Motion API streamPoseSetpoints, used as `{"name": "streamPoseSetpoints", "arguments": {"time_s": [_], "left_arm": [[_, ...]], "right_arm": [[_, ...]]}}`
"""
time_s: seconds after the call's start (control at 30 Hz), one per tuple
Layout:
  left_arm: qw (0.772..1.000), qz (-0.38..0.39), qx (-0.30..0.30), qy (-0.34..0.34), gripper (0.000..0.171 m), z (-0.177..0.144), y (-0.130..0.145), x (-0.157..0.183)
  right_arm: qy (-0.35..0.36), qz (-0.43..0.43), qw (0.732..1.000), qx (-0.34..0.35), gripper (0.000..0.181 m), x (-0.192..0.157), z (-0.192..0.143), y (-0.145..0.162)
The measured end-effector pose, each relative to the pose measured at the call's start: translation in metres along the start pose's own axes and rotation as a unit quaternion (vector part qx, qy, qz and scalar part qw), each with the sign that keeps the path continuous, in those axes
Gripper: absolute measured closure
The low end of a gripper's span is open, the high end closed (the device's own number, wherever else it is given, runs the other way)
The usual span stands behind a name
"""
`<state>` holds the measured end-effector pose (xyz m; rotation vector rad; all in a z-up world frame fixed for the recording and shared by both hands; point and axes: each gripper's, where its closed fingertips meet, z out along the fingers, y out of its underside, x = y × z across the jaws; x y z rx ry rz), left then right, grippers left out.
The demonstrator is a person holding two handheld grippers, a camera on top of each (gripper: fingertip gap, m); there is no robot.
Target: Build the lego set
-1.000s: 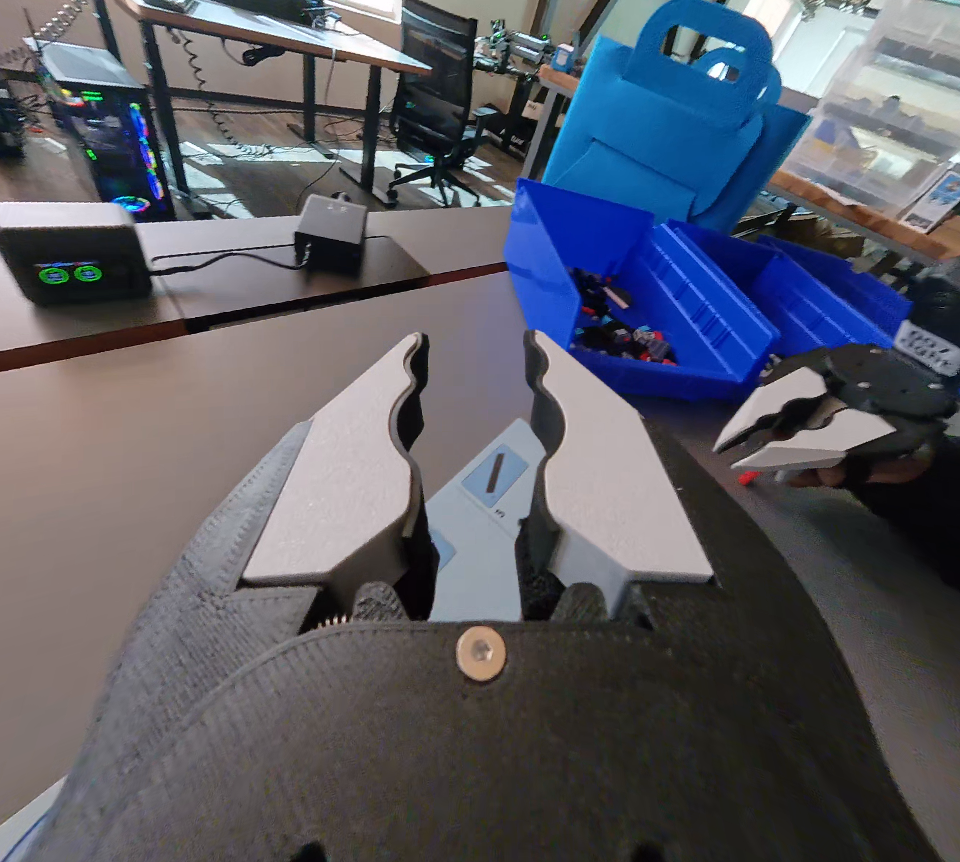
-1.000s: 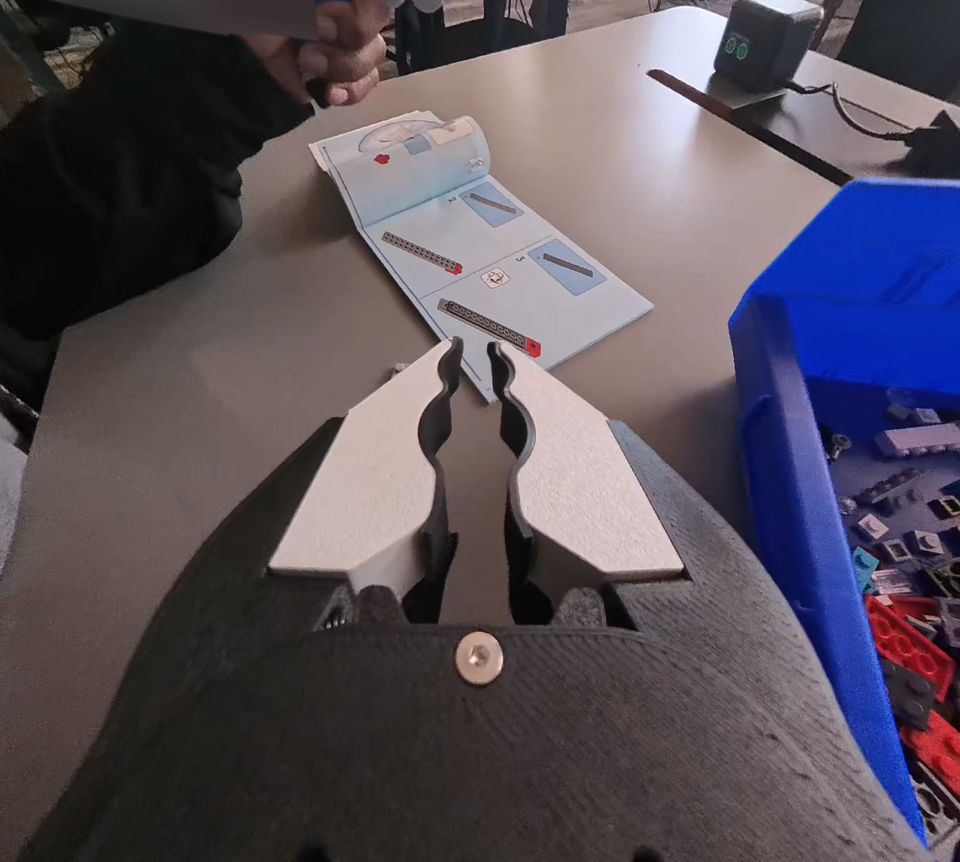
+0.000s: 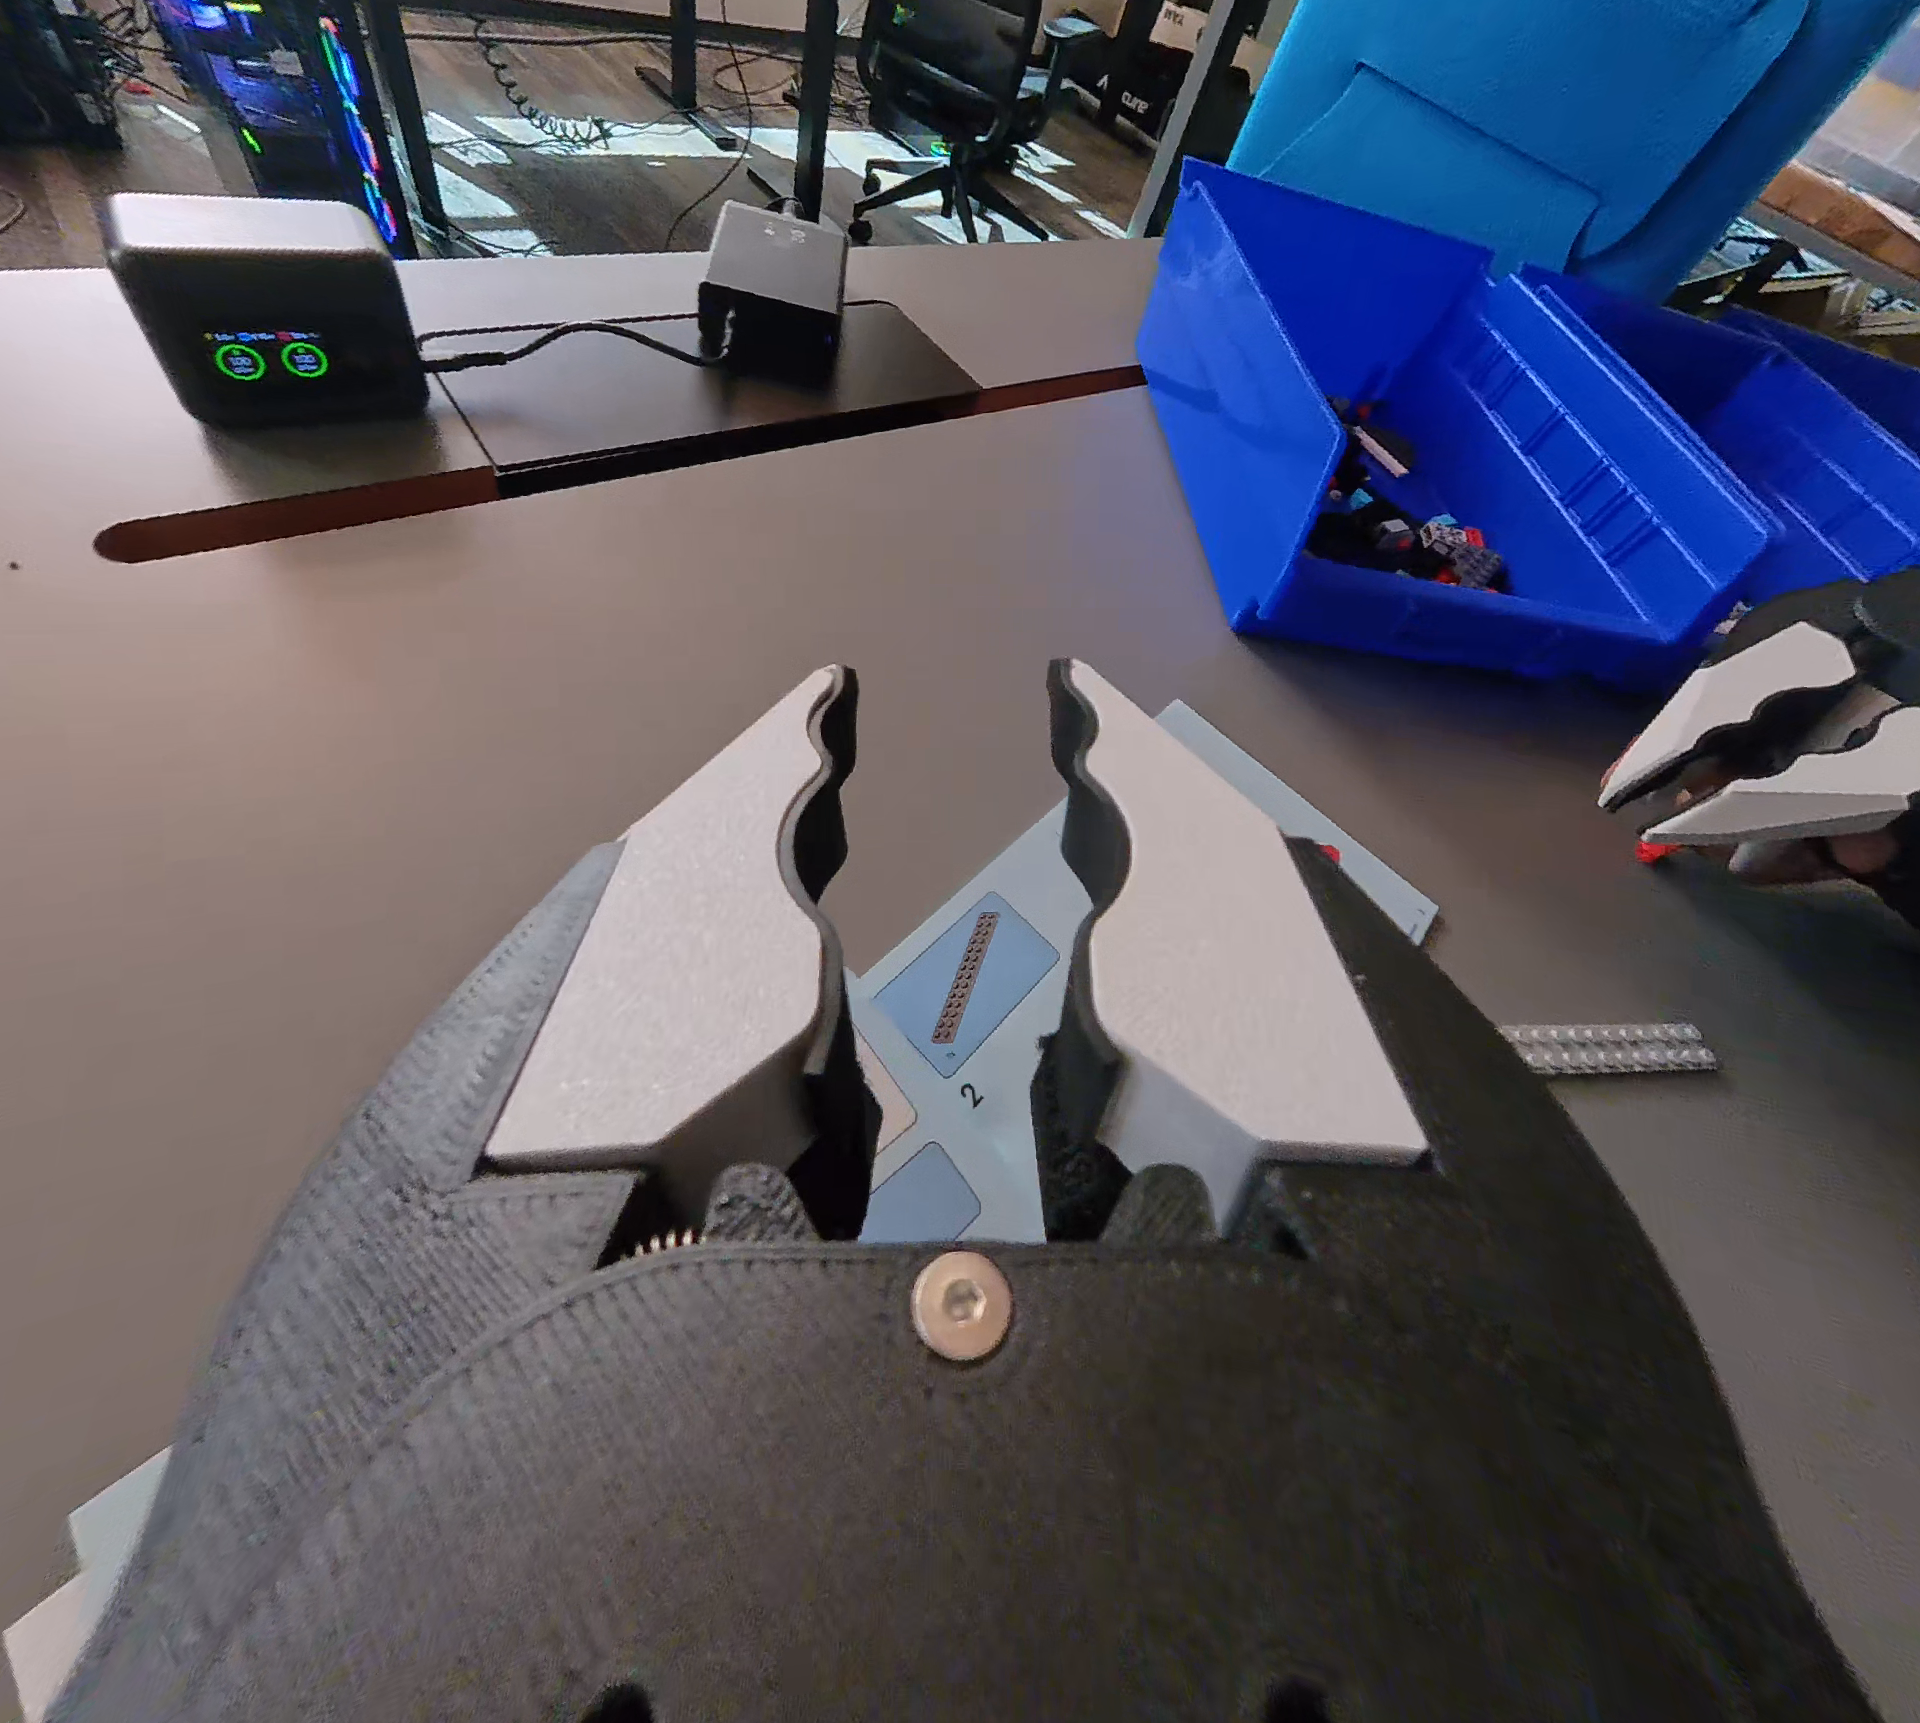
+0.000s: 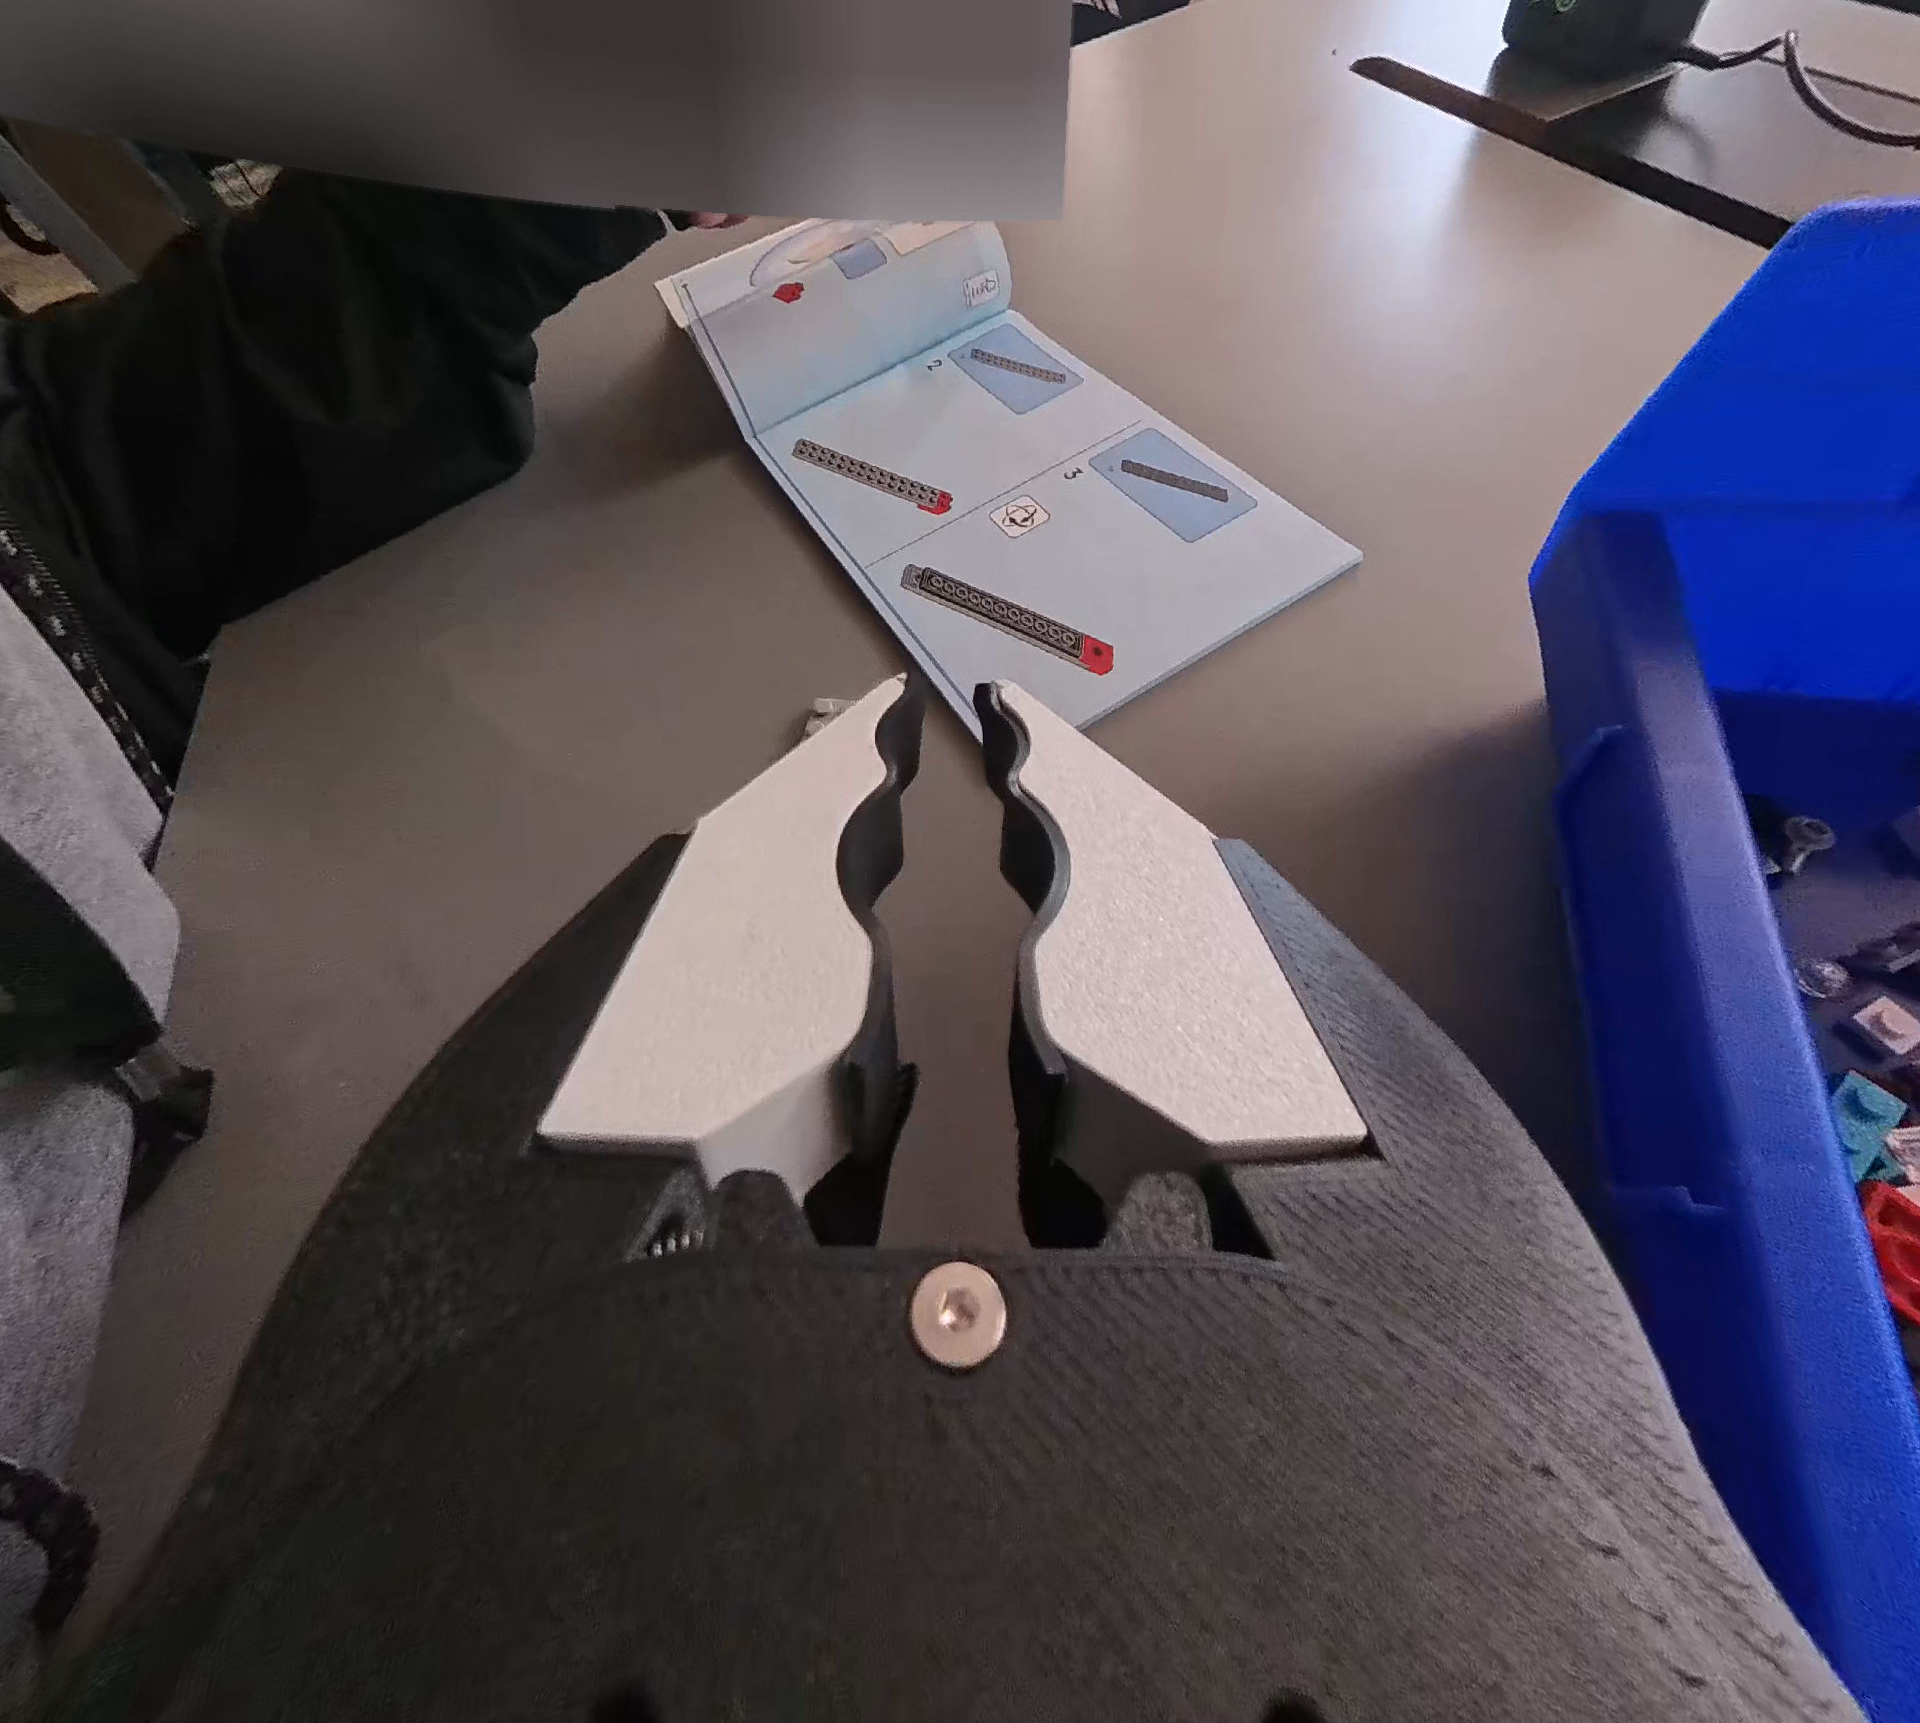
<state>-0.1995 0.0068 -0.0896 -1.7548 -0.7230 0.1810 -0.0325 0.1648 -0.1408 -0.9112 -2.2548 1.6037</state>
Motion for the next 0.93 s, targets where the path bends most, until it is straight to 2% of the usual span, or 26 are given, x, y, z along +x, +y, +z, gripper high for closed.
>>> {"name": "streamPoseSetpoints", "arguments": {"time_s": [0.33,0.43,0.53,0.63,0.73,0.87,0.93], "left_arm": [[1.0,-0.008,0.012,-0.014,0.135,-0.002,-0.003,-0.007],[1.0,-0.006,0.003,0.004,0.135,-0.001,-0.001,-0.001],[0.992,0.034,-0.081,0.088,0.143,0.004,0.026,0.034],[0.967,0.112,-0.193,0.127,0.145,0.006,0.065,0.066],[0.946,0.093,-0.246,0.188,0.146,0.002,0.085,0.098],[0.926,0.067,-0.317,0.193,0.146,0.001,0.114,0.103],[0.924,0.061,-0.337,0.173,0.144,0.004,0.122,0.098]], "right_arm": [[-0.002,0.009,1.0,0.003,0.167,0.002,0.0,0.001],[-0.002,0.011,1.0,0.003,0.167,0.003,0.0,0.001],[-0.003,0.01,1.0,0.003,0.167,0.002,0.0,0.001],[-0.005,0.011,1.0,0.003,0.167,0.002,0.0,0.001],[-0.004,0.012,1.0,0.002,0.167,0.002,0.0,0.001],[-0.002,0.007,1.0,0.002,0.167,0.001,-0.001,-0.001],[-0.002,0.004,1.0,0.003,0.167,0.0,-0.002,-0.002]]}}
